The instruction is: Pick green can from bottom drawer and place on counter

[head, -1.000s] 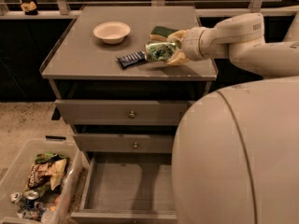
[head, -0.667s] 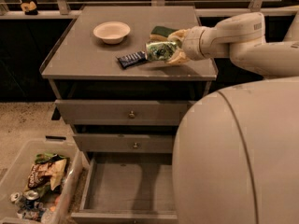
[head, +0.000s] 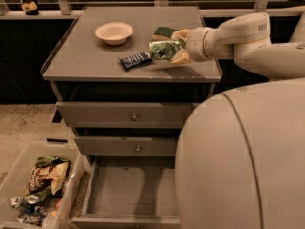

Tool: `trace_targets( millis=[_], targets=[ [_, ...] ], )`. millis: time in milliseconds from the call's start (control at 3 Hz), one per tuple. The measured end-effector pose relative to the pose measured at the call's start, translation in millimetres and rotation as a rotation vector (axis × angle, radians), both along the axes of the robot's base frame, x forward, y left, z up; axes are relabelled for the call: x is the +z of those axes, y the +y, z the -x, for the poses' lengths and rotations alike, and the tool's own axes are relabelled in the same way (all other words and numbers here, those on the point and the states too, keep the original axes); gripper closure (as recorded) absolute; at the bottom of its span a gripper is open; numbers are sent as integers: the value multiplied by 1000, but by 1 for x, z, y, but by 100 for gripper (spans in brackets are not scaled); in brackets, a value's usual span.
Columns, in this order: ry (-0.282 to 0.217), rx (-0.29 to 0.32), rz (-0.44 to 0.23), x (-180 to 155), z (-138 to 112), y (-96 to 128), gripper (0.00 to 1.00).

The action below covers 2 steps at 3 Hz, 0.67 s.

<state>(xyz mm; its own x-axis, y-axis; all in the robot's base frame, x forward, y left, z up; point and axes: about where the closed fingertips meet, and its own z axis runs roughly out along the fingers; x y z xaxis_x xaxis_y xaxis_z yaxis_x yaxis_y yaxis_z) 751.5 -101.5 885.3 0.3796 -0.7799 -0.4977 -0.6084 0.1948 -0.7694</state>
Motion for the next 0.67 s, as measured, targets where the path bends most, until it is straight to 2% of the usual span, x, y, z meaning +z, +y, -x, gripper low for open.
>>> trace_targets(
  millis=[333, 667],
  targets=[
    [0, 0, 0, 0, 0, 0, 13],
    [0, 0, 0, 0, 0, 0, 0]
  ],
)
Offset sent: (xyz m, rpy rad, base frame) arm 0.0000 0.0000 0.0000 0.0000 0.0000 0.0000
